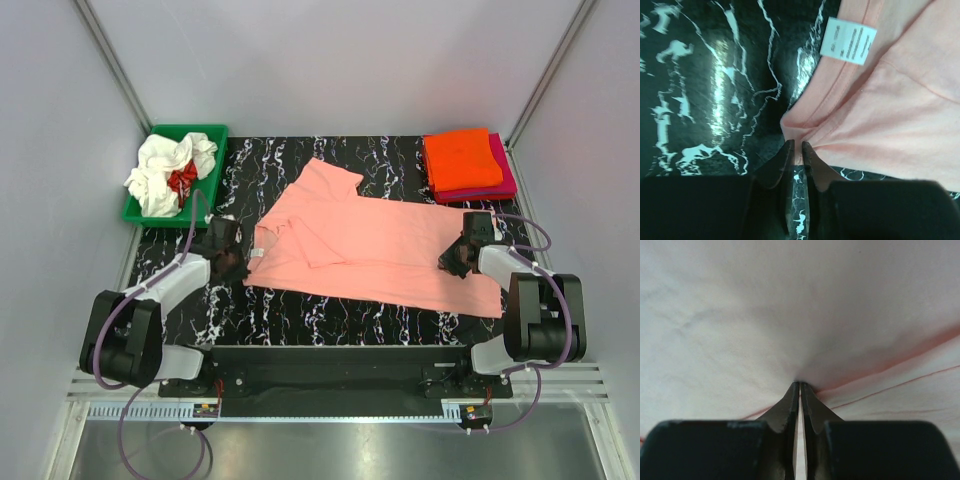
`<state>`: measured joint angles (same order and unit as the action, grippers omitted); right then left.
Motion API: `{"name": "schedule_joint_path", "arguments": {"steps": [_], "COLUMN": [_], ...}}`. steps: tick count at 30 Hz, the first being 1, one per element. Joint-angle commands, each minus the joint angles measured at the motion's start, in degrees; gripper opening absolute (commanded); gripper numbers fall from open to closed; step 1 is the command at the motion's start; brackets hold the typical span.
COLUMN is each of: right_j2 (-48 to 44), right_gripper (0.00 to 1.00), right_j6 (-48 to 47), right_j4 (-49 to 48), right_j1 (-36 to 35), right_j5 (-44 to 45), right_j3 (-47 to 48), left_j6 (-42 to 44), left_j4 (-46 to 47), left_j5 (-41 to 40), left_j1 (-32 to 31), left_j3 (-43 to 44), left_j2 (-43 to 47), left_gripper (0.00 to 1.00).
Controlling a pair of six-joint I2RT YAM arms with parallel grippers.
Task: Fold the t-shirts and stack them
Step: Fold the tshirt
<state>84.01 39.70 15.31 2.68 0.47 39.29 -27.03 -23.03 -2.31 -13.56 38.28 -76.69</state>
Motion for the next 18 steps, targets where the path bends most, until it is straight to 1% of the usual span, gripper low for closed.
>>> {"name": "schedule_joint_path", "arguments": {"steps": [1,3,5,7,8,9,11,12,13,15,17,18], "right_j2": [0.9,0.46,-0.07,-0.51,-0.6,-0.6,-1.12,-1.3,-2.09,-2.88,-4.29,-5.07], "right_gripper": [0.11,0.11,0.11,0.11,0.11,0.11,0.12,0.12,0.13,0.15,0.17,0.18], "right_j6": [-0.15,-0.07,-0.15,-0.24,-0.15,-0.33,-0.33,-0.07,0.11,-0.06,-0.07,-0.06], "right_j4": [1.04,1.3,1.21,1.21,1.21,1.21,0.86,0.69,0.42,-0.37,-0.89,-1.16], "right_j1": [0.22,0.31,0.22,0.22,0.22,0.31,0.31,0.31,0.31,0.31,0.31,0.31], "right_j5": [1.46,1.55,1.64,1.64,1.55,1.38,1.11,0.94,0.68,0.32,0.23,0.06], "right_j3": [0.09,-0.26,-0.44,-0.53,-0.53,-0.7,-0.79,-1.14,-1.4,-2.19,-2.81,-3.51], "left_j6": [0.75,0.48,0.31,0.57,0.48,0.57,-0.22,-1.79,-3.02,-5.57,-6.46,-6.98], "left_j4": [-2.72,-3.25,-4.04,-4.31,-3.87,-2.91,2.44,4.63,8.4,10.89,12.74,13.18], "left_j5": [-7.17,-8.76,-9.47,-8.08,-6.41,-1.87,4.12,9.89,11.78,14.42,15.14,15.05], "left_j1": [0.11,0.11,0.2,0.2,0.12,-0.58,-1.81,-2.95,-3.66,-6.11,-7.61,-9.01], "left_j3": [4.69,4.96,5.57,7.33,8.03,9.08,9.44,9.27,9.35,10.31,11.37,11.9], "left_j2": [1.62,2.41,3.03,4.08,4.35,4.96,5.23,4.88,4.27,1.12,-1.7,-4.5], "left_gripper": [0.16,0.17,0.22,0.26,0.29,0.31,0.36,0.38,0.39,0.41,0.42,0.43]}}
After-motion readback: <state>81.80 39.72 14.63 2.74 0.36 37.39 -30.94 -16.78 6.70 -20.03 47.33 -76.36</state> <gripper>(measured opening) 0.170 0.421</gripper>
